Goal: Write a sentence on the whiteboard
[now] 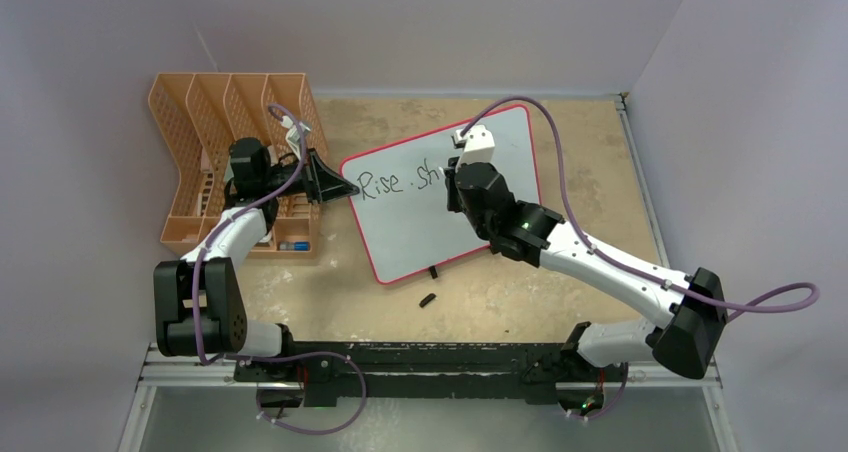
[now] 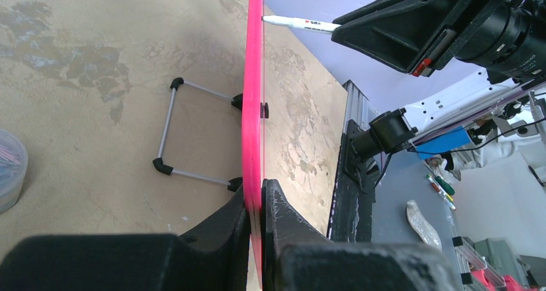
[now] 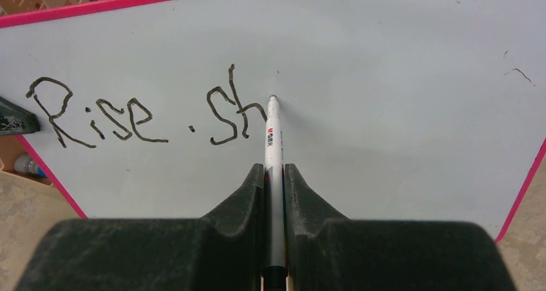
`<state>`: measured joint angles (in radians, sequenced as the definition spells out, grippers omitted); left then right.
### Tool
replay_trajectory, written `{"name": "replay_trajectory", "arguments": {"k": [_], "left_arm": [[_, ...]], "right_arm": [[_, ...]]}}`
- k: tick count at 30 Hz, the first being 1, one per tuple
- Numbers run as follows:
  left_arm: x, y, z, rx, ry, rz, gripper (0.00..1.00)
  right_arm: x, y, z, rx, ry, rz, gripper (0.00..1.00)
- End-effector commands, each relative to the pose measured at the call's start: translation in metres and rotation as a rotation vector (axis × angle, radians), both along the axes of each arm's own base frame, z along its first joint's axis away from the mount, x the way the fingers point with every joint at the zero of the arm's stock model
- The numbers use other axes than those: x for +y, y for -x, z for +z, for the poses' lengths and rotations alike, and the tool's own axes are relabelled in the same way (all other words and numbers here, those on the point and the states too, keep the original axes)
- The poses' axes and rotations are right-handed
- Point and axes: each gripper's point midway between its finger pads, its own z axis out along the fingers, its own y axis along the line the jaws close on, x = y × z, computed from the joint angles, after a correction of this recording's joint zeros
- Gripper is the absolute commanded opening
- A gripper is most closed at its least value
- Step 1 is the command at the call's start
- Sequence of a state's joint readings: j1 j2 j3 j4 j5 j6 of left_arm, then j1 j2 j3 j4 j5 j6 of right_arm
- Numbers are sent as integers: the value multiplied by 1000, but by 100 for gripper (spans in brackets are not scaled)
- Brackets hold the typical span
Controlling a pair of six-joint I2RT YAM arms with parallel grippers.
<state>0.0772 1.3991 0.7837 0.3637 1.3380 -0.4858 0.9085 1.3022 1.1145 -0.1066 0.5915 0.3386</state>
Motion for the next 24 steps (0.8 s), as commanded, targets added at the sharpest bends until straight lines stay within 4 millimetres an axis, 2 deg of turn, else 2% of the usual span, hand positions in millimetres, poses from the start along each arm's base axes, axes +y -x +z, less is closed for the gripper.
{"name": "replay_trajectory", "arguments": {"k": [1, 8, 14, 24], "left_arm": [[-4, -2, 11, -64, -14, -7, 0], [-3, -3, 11, -64, -16, -3, 0], [-3, -3, 10, -61, -17, 0, 0], [-3, -3, 11, -64, -18, 0, 0]], "right_arm": [[-3, -3, 29, -61, -69, -11, 0], [-11, 4, 26, -41, -65, -12, 0], [-10, 7, 13, -10, -52, -5, 0], [-3, 3, 13, -14, -58, 3, 0]]}}
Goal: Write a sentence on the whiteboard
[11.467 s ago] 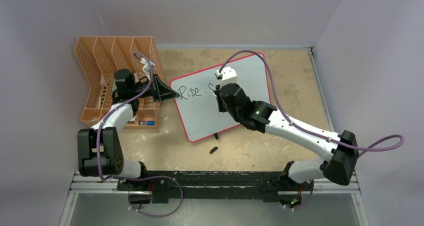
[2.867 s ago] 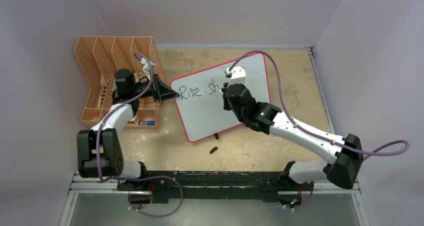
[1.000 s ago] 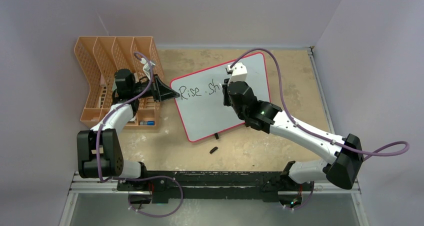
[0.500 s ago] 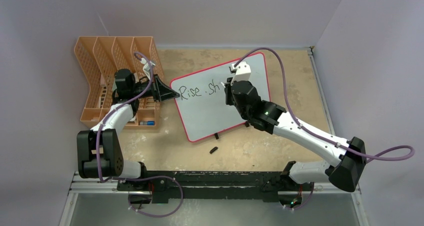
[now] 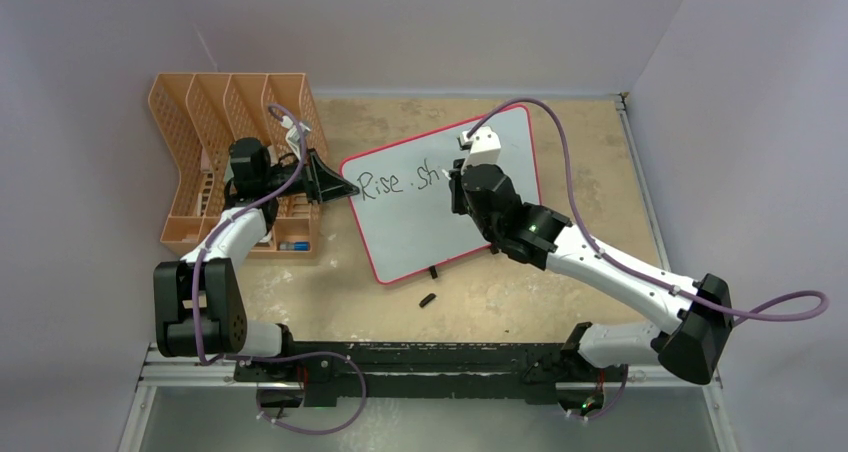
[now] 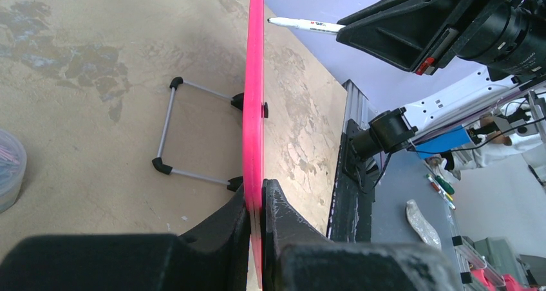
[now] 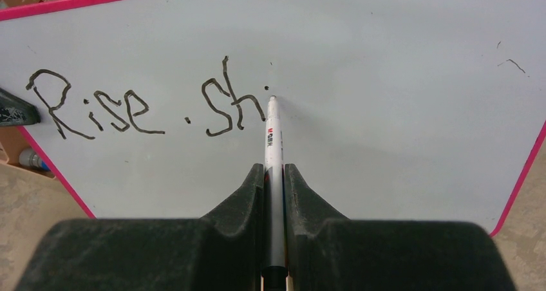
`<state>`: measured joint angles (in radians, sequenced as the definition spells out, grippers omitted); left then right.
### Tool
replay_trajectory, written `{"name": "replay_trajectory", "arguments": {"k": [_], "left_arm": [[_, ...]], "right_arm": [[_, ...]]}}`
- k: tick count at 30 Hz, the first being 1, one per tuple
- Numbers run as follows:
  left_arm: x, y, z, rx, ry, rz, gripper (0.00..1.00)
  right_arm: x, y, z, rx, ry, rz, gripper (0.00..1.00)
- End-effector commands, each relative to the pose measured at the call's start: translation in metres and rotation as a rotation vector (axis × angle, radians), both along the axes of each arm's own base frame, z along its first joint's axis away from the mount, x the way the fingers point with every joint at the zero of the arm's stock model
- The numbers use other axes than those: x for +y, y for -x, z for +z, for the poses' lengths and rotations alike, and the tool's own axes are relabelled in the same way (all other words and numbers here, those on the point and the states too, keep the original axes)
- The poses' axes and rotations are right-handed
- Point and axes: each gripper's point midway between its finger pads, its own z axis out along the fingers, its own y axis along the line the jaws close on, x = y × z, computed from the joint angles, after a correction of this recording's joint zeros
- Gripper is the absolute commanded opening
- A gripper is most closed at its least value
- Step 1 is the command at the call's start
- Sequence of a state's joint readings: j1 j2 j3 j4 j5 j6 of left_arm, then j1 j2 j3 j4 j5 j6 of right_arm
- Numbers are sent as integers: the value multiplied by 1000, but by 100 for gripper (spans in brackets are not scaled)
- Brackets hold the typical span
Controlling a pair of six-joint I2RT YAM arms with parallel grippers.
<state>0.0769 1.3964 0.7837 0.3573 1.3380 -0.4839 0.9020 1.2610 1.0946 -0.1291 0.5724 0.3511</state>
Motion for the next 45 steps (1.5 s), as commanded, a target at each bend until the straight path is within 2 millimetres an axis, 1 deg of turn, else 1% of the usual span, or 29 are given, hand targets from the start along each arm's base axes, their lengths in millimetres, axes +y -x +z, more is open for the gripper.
{"name": "replay_trajectory", "arguments": {"k": [1, 11, 18, 29, 45], "left_arm": [[-3, -4, 10, -65, -17, -1, 0], [-3, -4, 10, -63, -17, 1, 0], [-3, -4, 10, -64, -17, 1, 0], [-3, -4, 10, -66, -17, 1, 0], [-3, -4, 10, -66, -18, 3, 0]], "right_arm": [[5, -4, 11, -24, -43, -1, 0], [9, -4, 7, -13, -34, 17, 0], [6, -6, 5, -13, -23, 1, 0], [4, -5, -6, 13, 7, -8, 0], [2, 4, -23, 80, 30, 2, 0]]}}
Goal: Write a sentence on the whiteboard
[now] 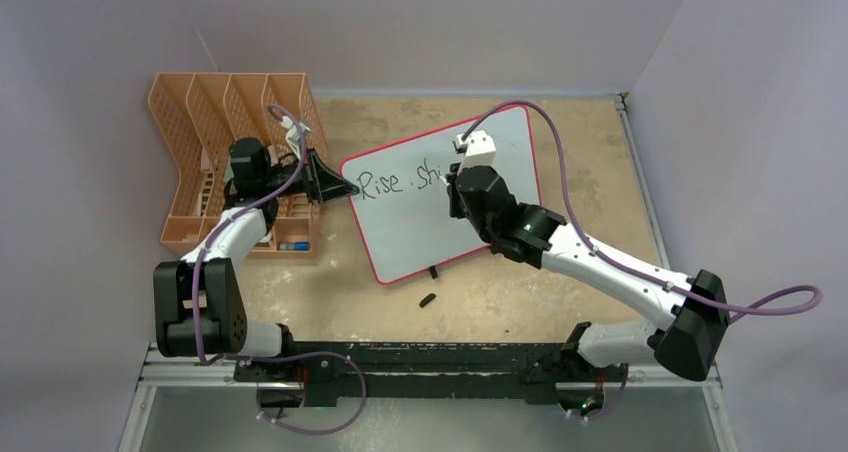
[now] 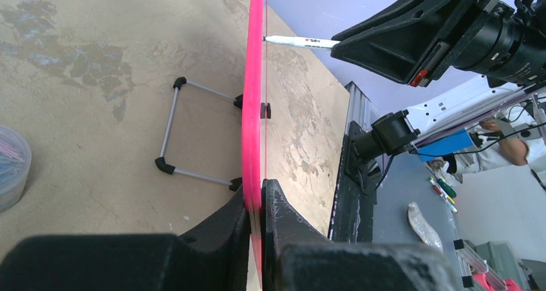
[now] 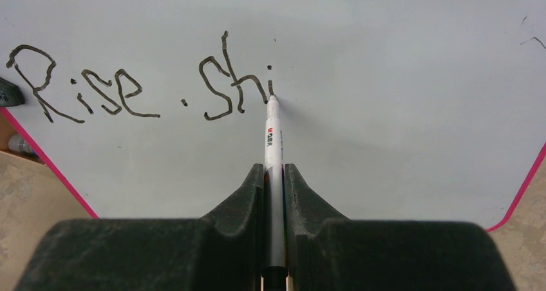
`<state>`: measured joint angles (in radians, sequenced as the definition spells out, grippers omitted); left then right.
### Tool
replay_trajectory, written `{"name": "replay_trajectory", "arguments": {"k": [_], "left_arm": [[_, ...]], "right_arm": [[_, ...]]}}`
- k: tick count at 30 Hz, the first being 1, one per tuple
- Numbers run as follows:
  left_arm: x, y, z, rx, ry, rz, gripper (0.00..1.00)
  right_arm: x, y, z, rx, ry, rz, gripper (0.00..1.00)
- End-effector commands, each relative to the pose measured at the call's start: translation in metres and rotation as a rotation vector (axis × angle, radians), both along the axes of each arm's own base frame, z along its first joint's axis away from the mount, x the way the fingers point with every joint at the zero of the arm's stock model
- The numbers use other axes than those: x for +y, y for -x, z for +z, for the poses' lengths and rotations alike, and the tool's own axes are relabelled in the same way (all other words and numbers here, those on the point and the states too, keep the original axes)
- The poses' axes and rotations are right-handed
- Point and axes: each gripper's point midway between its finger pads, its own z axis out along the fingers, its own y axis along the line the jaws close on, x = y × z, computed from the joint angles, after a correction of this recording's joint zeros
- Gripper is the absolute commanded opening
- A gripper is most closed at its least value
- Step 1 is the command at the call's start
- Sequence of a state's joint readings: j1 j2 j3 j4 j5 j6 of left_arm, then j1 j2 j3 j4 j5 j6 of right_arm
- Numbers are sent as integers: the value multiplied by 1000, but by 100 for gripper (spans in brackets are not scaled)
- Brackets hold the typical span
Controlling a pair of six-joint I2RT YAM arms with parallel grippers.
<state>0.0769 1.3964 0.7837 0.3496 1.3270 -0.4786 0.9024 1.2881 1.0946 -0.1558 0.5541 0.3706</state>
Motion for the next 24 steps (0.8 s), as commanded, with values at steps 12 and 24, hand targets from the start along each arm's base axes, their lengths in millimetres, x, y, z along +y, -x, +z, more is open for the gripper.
{"name": "replay_trajectory", "arguments": {"k": [12, 24], "left_arm": [[-3, -3, 12, -69, -15, -6, 0], [-3, -3, 11, -67, -17, -2, 0]], "right_arm": [[-3, 3, -9, 44, 14, -10, 0], [-6, 3, 10, 4, -20, -17, 0]]}}
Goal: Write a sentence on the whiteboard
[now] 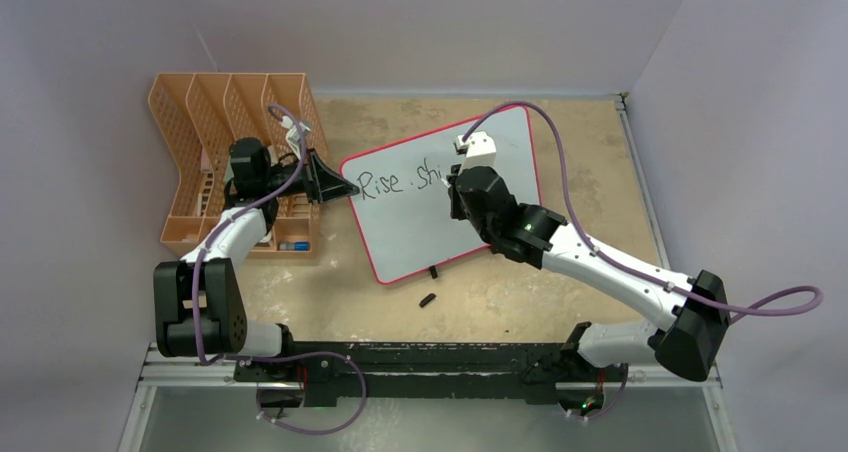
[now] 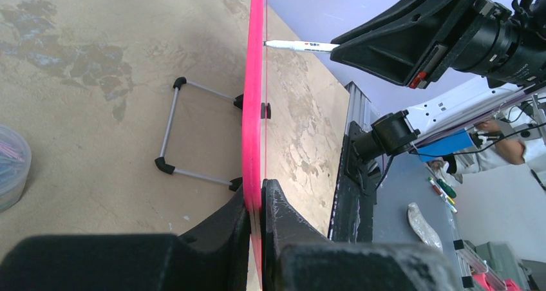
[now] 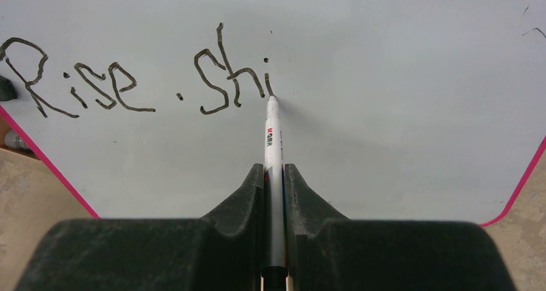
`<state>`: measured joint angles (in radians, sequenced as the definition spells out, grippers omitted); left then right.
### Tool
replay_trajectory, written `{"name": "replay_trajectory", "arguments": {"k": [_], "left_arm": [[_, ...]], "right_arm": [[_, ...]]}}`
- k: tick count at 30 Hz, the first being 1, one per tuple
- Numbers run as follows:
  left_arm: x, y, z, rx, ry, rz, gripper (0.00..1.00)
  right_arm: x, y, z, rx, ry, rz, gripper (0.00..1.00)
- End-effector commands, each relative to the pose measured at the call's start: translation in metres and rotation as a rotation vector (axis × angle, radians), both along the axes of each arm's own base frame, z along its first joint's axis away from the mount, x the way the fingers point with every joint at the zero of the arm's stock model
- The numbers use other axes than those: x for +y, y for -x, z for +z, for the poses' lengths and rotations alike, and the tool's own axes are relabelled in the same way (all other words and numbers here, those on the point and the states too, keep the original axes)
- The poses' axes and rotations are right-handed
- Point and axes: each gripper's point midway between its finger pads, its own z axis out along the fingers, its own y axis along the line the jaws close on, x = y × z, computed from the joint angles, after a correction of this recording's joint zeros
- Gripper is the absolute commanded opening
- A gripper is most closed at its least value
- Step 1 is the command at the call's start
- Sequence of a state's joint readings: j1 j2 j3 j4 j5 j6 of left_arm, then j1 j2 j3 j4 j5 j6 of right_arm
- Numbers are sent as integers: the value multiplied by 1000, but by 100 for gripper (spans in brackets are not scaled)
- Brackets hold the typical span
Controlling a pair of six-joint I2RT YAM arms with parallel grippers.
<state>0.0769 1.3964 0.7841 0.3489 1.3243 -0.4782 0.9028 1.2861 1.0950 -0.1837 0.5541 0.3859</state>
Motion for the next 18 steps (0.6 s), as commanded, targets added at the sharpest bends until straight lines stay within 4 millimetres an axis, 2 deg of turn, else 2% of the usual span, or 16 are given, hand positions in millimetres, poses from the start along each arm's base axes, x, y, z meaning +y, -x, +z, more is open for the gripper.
{"name": "replay_trajectory", "arguments": {"k": [1, 6, 18], "left_arm": [[-3, -3, 11, -68, -17, -4, 0], [-3, -3, 11, -68, -17, -2, 0], [-3, -3, 11, -67, -17, -1, 0]], "right_arm": [[-4, 1, 18, -24, -35, -11, 0], [-5, 3, 32, -59, -59, 7, 0], [-7, -7, 38, -99, -67, -31, 0]]}}
